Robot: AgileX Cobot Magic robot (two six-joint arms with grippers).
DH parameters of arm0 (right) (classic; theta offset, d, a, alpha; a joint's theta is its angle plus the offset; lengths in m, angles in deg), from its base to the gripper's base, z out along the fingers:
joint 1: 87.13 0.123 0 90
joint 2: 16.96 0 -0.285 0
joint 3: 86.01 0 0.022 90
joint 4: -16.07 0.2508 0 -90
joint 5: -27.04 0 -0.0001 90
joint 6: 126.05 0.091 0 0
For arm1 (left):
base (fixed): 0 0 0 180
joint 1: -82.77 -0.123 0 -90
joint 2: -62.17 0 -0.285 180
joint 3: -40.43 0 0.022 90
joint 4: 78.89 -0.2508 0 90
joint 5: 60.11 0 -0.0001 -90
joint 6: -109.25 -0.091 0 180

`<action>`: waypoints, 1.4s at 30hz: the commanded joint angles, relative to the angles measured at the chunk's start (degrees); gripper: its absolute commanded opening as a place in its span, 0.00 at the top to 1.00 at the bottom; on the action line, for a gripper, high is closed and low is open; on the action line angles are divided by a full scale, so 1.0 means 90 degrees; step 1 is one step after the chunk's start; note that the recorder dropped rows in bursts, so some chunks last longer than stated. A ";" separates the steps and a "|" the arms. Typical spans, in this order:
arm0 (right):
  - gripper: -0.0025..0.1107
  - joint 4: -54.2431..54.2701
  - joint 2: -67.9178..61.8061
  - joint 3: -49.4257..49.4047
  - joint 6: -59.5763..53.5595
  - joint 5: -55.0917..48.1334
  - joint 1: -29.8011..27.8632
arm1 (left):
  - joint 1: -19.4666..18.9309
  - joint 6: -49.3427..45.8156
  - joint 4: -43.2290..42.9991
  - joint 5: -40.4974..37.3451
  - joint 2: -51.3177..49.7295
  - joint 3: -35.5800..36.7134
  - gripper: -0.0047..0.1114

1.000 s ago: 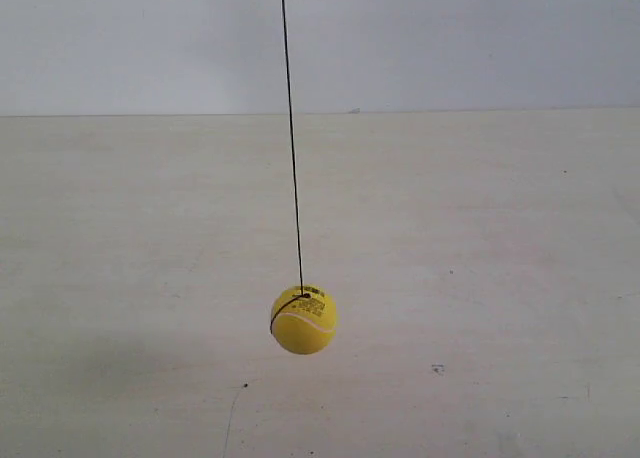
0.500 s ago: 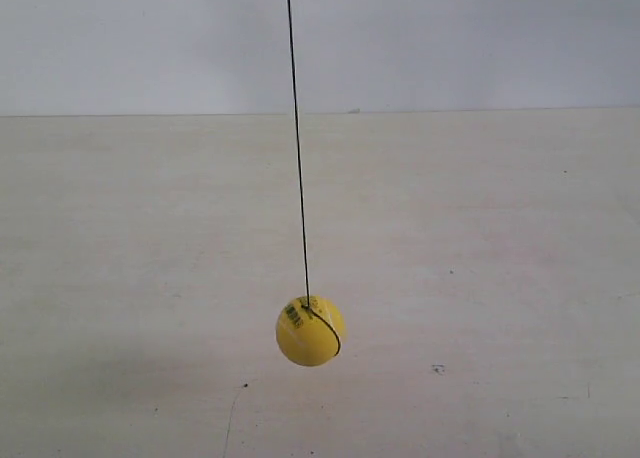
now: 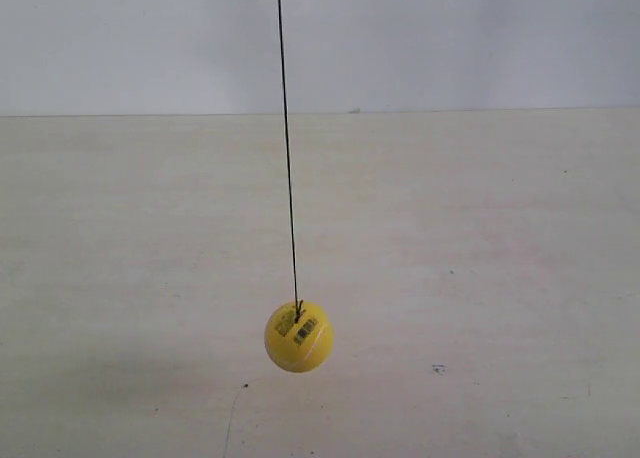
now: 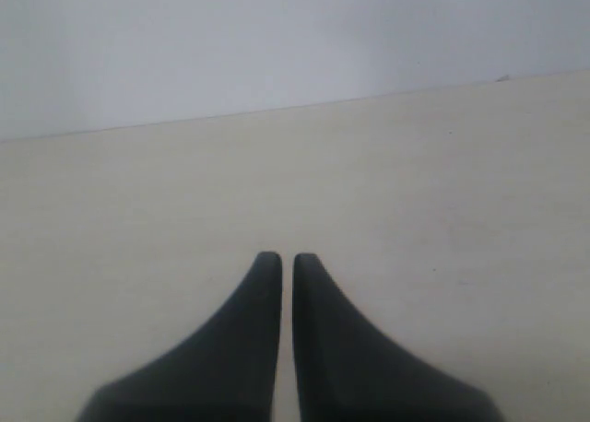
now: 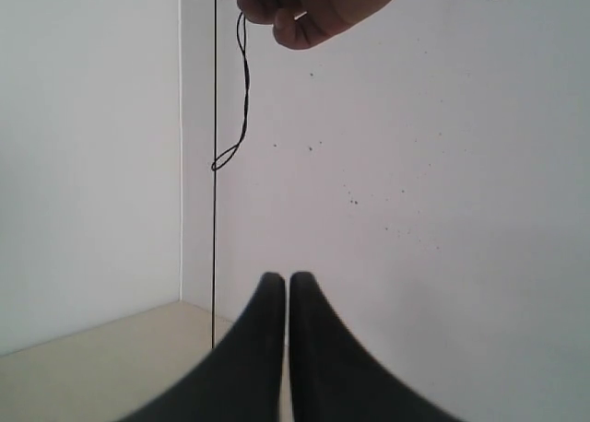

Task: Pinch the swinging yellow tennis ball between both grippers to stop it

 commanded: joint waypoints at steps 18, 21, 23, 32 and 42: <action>0.98 0.2043 0.1614 -0.0022 -0.3005 -0.0358 -0.0246 | -0.0024 0.0058 -0.0002 -0.0013 0.0014 0.0026 0.92; 0.98 0.2502 0.1930 -0.0022 -0.3348 -0.0358 -0.0631 | -0.0024 0.0058 -0.0002 -0.0013 0.0014 0.0026 0.92; 0.98 0.2587 0.1999 -0.0022 -0.3348 -0.0358 -0.0980 | -0.0024 0.0058 -0.0002 -0.0013 0.0014 0.0026 0.92; 0.98 0.4017 0.1999 -0.0045 -0.3668 -0.0804 -0.2610 | -0.0024 0.0058 -0.0002 -0.0013 0.0014 0.0026 0.92; 0.98 0.5255 0.1999 -0.2193 -0.5471 -0.0551 -0.2614 | -0.0024 0.0058 -0.0002 -0.0013 0.0014 0.0026 0.92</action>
